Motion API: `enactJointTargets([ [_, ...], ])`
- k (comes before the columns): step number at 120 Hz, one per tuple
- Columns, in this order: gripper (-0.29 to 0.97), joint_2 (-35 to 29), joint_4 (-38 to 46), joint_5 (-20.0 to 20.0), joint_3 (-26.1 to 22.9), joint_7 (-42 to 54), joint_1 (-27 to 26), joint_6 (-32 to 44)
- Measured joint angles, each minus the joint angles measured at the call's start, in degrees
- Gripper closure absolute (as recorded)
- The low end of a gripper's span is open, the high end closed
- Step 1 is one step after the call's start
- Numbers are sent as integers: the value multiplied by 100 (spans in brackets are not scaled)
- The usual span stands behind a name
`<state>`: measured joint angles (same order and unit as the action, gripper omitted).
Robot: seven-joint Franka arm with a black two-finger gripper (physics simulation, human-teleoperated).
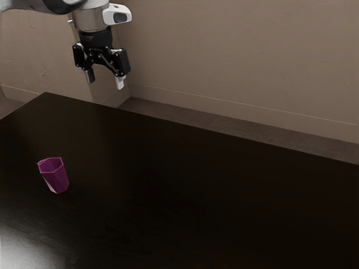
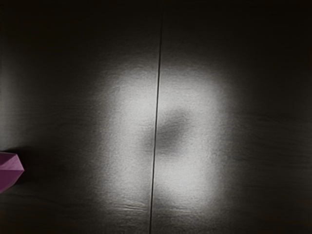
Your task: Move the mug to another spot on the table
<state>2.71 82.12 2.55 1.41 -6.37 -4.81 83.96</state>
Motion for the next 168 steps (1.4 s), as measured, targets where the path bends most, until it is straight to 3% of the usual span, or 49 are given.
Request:
enactJointTargets([
  [43, 0, 21, -2, -64, 107, -24, -82, -2],
  [62, 0, 84, 6, -133, 908, -96, -345, -7],
  [80, 0, 257, 99, -211, 1654, -247, 47, -5],
  [97, 0, 555, 289, -477, 2234, -410, 52, 150],
  [132, 0, 713, 1165, -987, 2843, -908, 32, 831],
  [155, 0, 700, 1384, -1088, 2913, -1161, 14, 1217],
  [168, 0, 707, 1620, -1104, 3318, -1330, 22, 1296],
])
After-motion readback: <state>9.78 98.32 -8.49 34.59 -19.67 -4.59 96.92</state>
